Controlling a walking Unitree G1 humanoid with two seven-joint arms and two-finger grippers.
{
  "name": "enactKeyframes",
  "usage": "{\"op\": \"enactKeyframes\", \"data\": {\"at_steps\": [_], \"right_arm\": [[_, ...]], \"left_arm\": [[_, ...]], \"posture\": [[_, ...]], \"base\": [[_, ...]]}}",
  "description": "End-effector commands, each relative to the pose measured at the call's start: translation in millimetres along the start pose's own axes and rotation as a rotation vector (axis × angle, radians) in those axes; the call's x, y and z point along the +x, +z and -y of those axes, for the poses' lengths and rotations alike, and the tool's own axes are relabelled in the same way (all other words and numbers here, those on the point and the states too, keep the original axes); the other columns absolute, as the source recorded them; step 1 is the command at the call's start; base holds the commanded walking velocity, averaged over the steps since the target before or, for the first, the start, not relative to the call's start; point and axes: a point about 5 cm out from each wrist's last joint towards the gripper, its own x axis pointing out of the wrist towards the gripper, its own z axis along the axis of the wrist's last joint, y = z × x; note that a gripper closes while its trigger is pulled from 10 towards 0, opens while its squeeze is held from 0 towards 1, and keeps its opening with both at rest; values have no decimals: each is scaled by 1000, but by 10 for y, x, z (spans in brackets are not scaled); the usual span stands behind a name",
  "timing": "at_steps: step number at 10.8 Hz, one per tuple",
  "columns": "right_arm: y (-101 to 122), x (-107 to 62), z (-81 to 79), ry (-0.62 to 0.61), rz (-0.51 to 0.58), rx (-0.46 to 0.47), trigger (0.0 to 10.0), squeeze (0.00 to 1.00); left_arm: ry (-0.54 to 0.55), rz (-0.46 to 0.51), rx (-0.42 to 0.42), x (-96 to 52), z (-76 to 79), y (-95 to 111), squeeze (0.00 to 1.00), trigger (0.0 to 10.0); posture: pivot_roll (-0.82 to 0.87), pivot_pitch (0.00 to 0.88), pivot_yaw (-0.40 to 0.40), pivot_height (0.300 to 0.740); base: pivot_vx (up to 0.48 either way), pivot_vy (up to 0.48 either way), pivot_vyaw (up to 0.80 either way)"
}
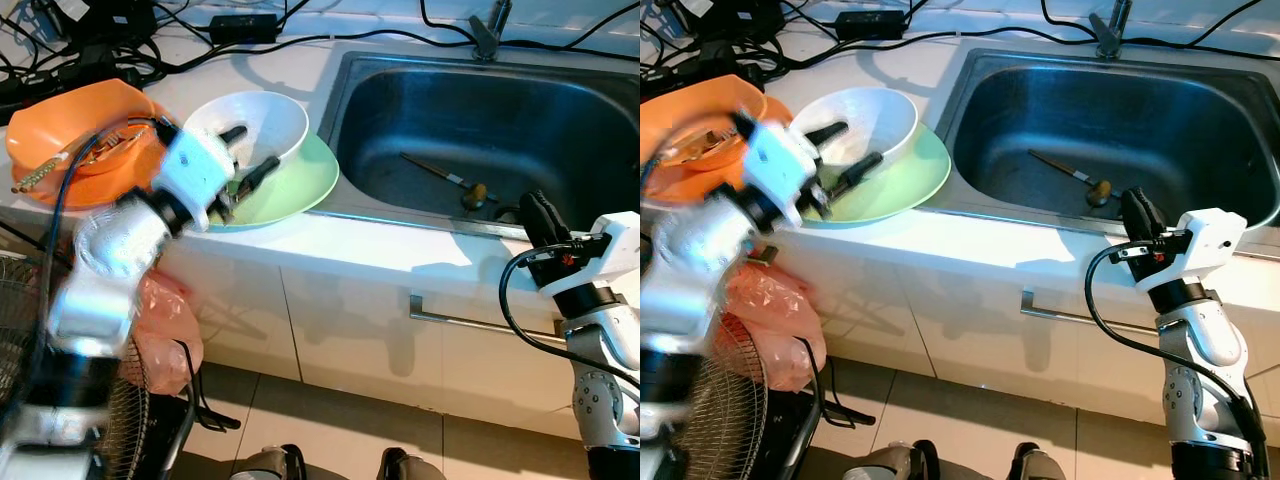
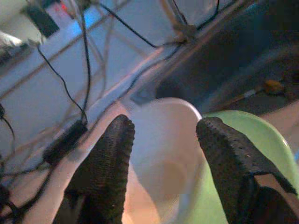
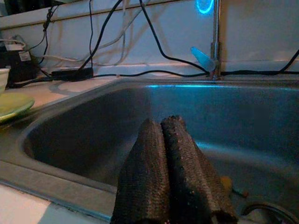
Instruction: Kitchen organization
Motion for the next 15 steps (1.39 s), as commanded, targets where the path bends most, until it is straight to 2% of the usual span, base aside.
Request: {"op": "enactKeyframes", "data": {"at_steps": [1, 3, 4, 5, 7, 9, 13, 15], "right_arm": [[-188, -41, -41, 2, -86, 28, 10000, 0], [-203, -25, -67, 5, -87, 34, 10000, 0], [-209, -12, -80, 7, -85, 35, 10000, 0], [-216, -5, -85, 5, -84, 36, 10000, 0], [-229, 2, -111, 8, -83, 41, 10000, 0], [-231, 5, -109, 5, -82, 39, 10000, 0], [-242, 13, -125, 8, -80, 41, 10000, 0], [-244, 18, -137, 10, -80, 43, 10000, 0]], "left_arm": [[4, 5, 1, -2, -84, 23, 1000, 10000], [-35, -18, -1, 8, -164, -8, 1000, 10000], [-102, -31, -1, 14, -208, -7, 0, 10000], [-150, -36, -3, 31, -245, 4, 0, 10000], [-240, -98, -5, 36, -224, -94, 0, 10000], [-257, -109, 0, 58, -251, -114, 0, 10000], [-256, -184, 108, 123, -277, -207, 0, 10000], [-279, -180, 110, 150, -259, -200, 0, 10000]], "posture": [[45, 164, 77, 740], [45, 164, 82, 740], [47, 164, 85, 740], [50, 162, 88, 740], [50, 161, 90, 740], [46, 160, 94, 740], [45, 152, 95, 740], [43, 150, 98, 740]], "base": [[0, 0, 0], [0, 0, 0], [0, 0, 0], [0, 0, 0], [0, 0, 0], [0, 0, 0], [0, 0, 0], [0, 0, 0]]}}
